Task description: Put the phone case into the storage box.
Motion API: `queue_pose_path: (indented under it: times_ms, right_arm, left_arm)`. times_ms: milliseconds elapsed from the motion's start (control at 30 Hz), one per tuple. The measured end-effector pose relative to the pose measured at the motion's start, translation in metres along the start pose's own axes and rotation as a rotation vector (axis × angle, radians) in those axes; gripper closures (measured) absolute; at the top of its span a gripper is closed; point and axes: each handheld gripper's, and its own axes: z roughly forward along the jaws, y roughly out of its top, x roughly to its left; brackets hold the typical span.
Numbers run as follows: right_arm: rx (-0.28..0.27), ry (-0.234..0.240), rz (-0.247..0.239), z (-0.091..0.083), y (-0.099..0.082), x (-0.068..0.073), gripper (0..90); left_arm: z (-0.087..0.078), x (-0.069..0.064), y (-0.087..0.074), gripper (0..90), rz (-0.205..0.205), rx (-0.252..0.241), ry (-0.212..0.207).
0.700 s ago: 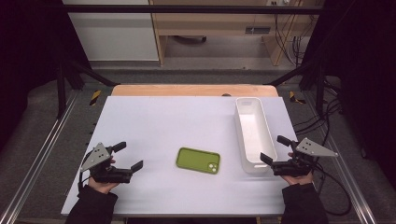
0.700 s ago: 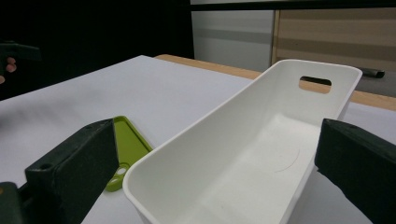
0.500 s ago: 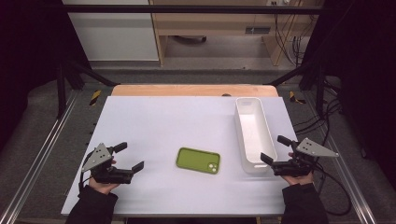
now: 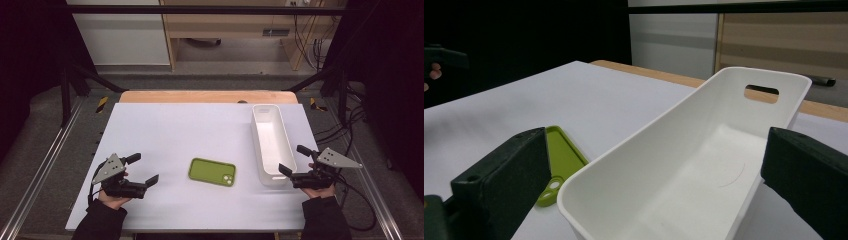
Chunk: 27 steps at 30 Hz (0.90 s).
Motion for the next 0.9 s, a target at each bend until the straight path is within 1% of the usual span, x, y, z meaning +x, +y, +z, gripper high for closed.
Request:
queue_pose_path:
  times_ms: [267,400,900]
  right_arm:
    - [0.006,0.001,-0.004,0.000,0.000,0.000,0.3]
    - [0.003,0.003,-0.003,0.000,0.000,0.000,0.3]
    - [0.008,0.003,-0.009,0.001,0.000,0.001,0.3]
  left_arm:
    - [0.006,-0.007,0.002,1.5,-0.001,0.018,-0.012]
    - [0.010,-0.012,0.004,1.5,0.008,0.032,-0.020]
    - [0.032,-0.032,0.011,1.5,0.024,0.086,-0.060]
